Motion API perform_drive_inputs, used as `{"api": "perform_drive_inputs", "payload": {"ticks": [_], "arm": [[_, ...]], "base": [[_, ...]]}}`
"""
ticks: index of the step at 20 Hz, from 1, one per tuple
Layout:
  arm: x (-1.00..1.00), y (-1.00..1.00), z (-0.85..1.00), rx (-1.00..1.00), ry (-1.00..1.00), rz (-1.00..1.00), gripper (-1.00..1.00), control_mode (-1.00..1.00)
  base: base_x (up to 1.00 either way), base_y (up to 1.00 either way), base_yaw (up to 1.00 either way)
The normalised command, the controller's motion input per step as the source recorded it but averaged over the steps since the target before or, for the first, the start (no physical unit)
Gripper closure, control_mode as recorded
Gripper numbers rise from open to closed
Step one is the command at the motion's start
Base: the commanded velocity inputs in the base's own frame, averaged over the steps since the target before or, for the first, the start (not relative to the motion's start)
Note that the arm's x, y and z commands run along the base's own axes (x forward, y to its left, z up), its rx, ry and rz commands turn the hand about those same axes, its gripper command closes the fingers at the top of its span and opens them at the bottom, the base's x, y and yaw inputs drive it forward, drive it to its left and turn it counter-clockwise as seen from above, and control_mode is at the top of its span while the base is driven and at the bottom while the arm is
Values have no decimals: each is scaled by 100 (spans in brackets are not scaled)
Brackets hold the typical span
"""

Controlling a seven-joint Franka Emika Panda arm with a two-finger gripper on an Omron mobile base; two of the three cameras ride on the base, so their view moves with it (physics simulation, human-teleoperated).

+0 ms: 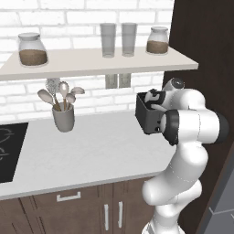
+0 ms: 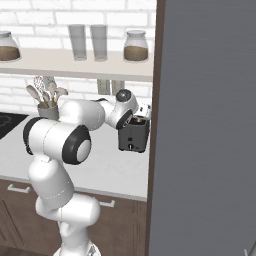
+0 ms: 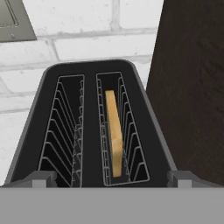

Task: Start the toaster. Once the lever pops up, take the bread to the plate on the dining counter.

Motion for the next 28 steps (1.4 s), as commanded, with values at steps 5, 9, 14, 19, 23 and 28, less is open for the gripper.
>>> {"api": "perform_drive_inputs", "payload": {"ticks": [5,9,14,19,23,28], "arm": [[0,0,0,0,0,0,-100,-100],[0,0,0,0,0,0,-100,-100],[0,0,0,0,0,0,-100,-100],[0,0,0,0,0,0,-100,-100],[0,0,0,0,0,0,-100,-100],[0,0,0,0,0,0,-100,-100]], "base": [[0,0,0],[0,0,0],[0,0,0],[0,0,0],[0,0,0],[0,0,0]]}}
